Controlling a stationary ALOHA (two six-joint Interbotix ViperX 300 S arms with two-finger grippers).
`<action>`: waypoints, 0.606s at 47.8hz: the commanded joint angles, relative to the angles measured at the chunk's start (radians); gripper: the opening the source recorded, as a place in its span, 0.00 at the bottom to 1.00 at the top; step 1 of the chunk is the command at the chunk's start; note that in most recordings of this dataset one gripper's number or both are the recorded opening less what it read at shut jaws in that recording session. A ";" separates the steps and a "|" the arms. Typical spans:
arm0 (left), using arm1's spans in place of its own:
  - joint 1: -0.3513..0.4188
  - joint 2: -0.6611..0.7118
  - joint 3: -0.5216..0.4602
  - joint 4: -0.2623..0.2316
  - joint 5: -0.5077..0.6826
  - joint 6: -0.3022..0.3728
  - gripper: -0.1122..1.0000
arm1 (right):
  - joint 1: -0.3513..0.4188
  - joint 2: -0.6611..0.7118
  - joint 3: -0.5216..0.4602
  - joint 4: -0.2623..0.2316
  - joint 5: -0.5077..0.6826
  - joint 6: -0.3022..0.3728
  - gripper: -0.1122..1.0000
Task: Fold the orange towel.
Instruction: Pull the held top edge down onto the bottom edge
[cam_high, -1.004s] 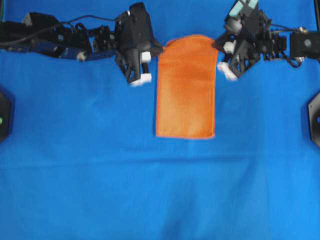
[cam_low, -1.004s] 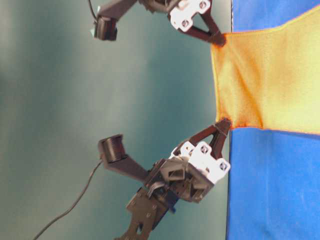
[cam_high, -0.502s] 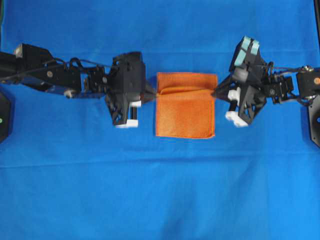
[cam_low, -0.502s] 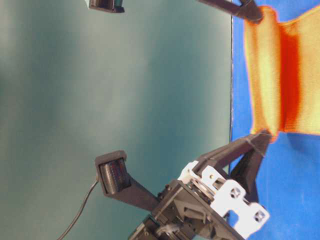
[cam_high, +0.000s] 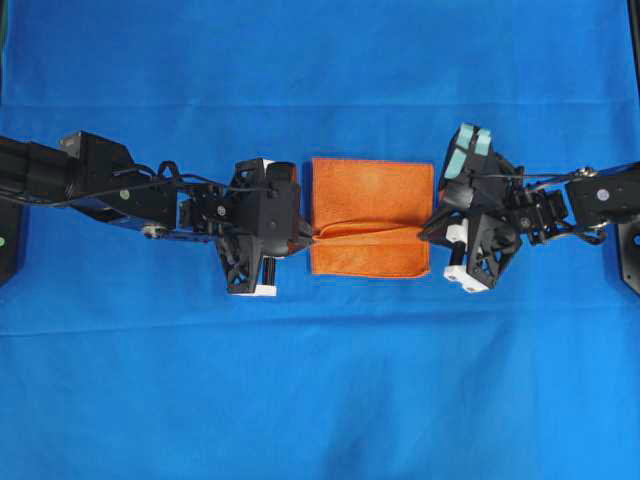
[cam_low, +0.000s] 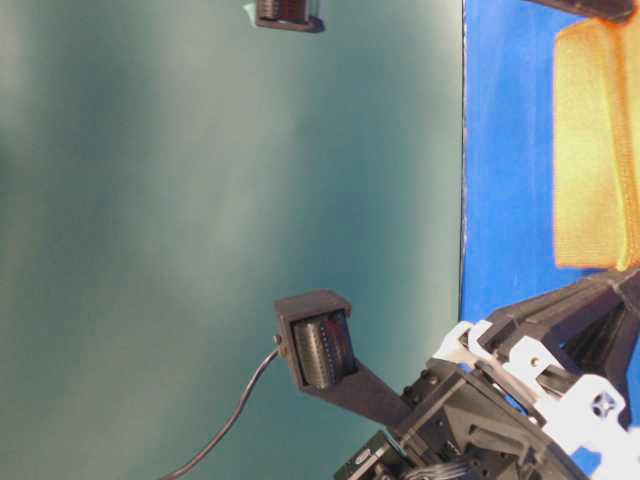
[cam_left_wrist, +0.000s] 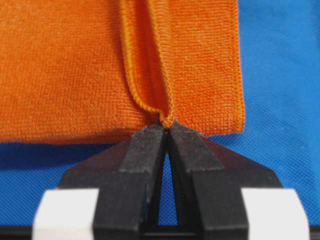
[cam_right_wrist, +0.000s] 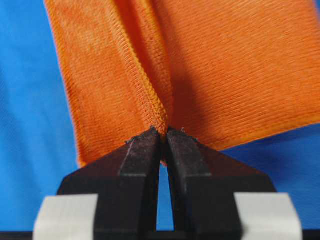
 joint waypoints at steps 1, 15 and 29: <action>-0.003 -0.017 -0.006 0.000 -0.005 -0.008 0.11 | 0.009 -0.006 -0.011 0.005 -0.014 -0.002 0.14; -0.003 -0.038 -0.009 0.000 0.008 -0.009 0.22 | 0.048 -0.015 -0.032 0.011 -0.003 -0.002 0.38; -0.020 -0.216 0.018 0.000 0.114 0.008 0.68 | 0.110 -0.161 -0.057 0.006 0.153 -0.003 0.61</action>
